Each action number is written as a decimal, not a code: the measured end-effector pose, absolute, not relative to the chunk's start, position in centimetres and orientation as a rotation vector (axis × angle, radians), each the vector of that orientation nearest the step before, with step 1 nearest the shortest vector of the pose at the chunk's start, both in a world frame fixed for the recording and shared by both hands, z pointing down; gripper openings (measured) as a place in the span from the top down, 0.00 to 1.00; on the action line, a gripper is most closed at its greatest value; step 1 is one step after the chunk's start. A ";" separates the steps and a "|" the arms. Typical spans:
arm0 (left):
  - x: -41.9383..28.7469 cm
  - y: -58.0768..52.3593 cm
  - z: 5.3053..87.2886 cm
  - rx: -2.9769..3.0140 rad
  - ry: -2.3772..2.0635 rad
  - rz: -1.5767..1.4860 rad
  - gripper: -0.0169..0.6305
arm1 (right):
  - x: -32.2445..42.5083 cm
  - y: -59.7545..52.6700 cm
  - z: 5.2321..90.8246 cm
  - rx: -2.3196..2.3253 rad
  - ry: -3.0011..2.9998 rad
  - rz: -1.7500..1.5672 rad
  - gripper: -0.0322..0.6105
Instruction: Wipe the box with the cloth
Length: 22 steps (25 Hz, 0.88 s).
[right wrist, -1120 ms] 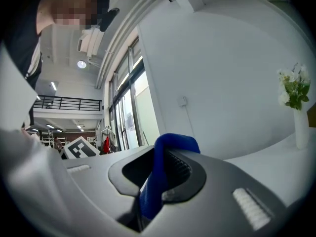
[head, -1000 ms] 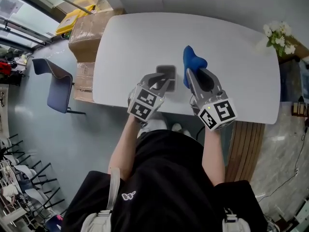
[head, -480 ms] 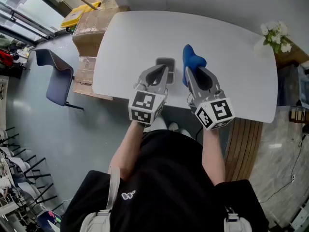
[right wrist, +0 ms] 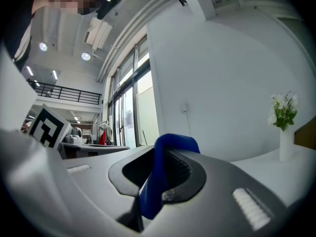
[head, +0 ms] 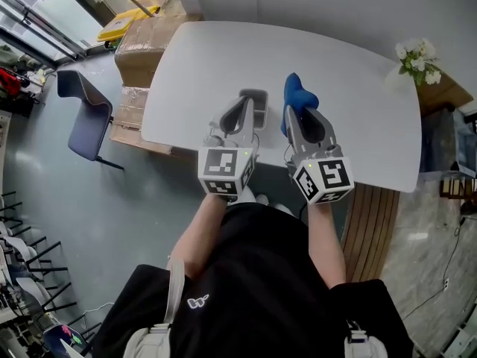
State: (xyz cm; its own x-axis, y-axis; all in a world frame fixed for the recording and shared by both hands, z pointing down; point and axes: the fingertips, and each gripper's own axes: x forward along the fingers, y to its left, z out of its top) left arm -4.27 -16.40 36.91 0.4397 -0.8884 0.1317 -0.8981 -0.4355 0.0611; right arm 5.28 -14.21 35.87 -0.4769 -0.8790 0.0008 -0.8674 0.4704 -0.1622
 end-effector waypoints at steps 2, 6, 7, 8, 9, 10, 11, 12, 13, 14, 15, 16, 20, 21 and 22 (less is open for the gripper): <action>-4.8 -16.2 36.5 2.542 -1.638 0.091 0.97 | 5.3 -14.0 35.8 -1.595 2.613 -0.201 0.87; -5.8 -15.9 35.8 2.503 -1.713 0.041 0.97 | 5.3 -13.7 35.5 -1.632 2.612 -0.167 0.87; -6.0 -15.9 35.8 2.499 -1.725 0.030 0.97 | 5.3 -13.7 35.4 -1.639 2.612 -0.157 0.87; -6.1 -15.9 35.8 2.498 -1.733 0.025 0.97 | 5.4 -13.7 35.4 -1.647 2.611 -0.149 0.87; -6.2 -15.9 35.9 2.497 -1.739 0.021 0.97 | 5.5 -13.7 35.4 -1.655 2.609 -0.144 0.87; -6.3 -15.9 35.8 2.494 -1.744 0.016 0.97 | 5.5 -13.7 35.3 -1.662 2.606 -0.139 0.87; -6.4 -15.8 35.6 2.491 -1.748 0.010 0.97 | 5.6 -13.6 35.3 -1.667 2.604 -0.136 0.87; -6.5 -15.8 35.5 2.490 -1.749 0.006 0.97 | 5.6 -13.6 35.2 -1.671 2.602 -0.133 0.87; -6.5 -15.8 35.4 2.490 -1.749 0.004 0.97 | 5.6 -13.6 35.1 -1.675 2.601 -0.131 0.87; -6.6 -15.7 35.3 2.492 -1.747 0.003 0.97 | 5.6 -13.6 35.1 -1.677 2.600 -0.130 0.87; -6.6 -15.7 35.3 2.493 -1.746 0.003 0.97 | 5.6 -13.6 35.1 -1.678 2.600 -0.130 0.87; -6.7 -15.6 35.3 2.495 -1.743 0.004 0.97 | 5.5 -13.6 35.1 -1.678 2.599 -0.130 0.87; -6.7 -15.6 35.5 2.494 -1.739 0.008 0.97 | 5.6 -13.6 35.2 -1.676 2.594 -0.130 0.87; -6.7 -15.6 35.5 2.494 -1.740 0.008 0.97 | 5.6 -13.6 35.2 -1.675 2.595 -0.129 0.87; -6.8 -15.6 35.4 2.493 -1.742 0.007 0.97 | 5.5 -13.6 35.1 -1.674 2.595 -0.129 0.87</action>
State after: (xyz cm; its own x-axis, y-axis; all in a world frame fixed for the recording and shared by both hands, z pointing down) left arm -6.77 -15.63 35.43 0.3457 -0.9363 0.0615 -0.9368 -0.3407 0.0796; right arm 5.53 -13.64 35.15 -0.4126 -0.9109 0.0027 -0.9067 0.4104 -0.0976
